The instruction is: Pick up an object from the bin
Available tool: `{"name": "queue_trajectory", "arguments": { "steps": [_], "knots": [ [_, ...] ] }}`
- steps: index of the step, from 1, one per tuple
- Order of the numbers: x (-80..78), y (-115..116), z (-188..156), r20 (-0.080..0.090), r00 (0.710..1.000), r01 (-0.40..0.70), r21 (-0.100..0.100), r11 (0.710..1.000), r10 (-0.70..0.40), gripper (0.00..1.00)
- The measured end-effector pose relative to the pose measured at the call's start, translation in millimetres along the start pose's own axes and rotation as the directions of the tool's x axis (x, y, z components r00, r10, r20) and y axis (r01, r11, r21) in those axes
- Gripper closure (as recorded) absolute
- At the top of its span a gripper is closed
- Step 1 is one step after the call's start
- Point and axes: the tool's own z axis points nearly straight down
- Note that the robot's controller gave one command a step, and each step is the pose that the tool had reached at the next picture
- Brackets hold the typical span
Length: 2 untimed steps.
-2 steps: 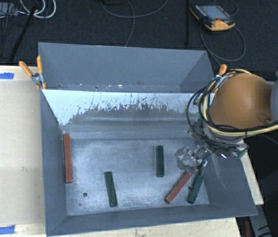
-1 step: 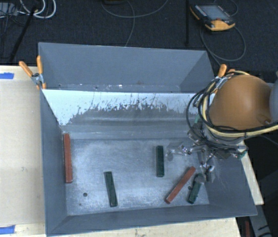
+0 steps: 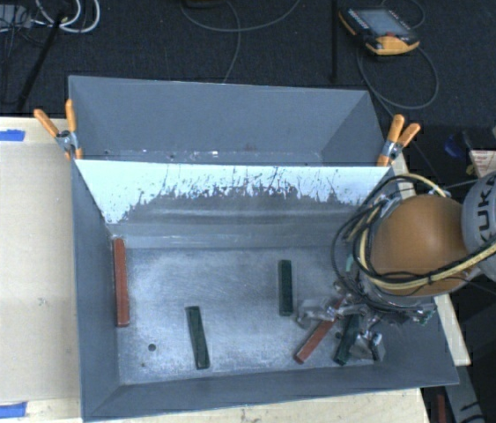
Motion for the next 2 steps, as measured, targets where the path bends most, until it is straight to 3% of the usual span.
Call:
{"name": "queue_trajectory", "arguments": {
  "steps": [1,2],
  "knots": [
    [-3.3,-2.5,-7.2,0.006,1.0,0.001,0.009,1.0,-0.002,1.0],
    [4.8,-30.9,-164.2,0.009,1.0,-0.006,0.014,1.0,0.006,1.0]
  ]
}}
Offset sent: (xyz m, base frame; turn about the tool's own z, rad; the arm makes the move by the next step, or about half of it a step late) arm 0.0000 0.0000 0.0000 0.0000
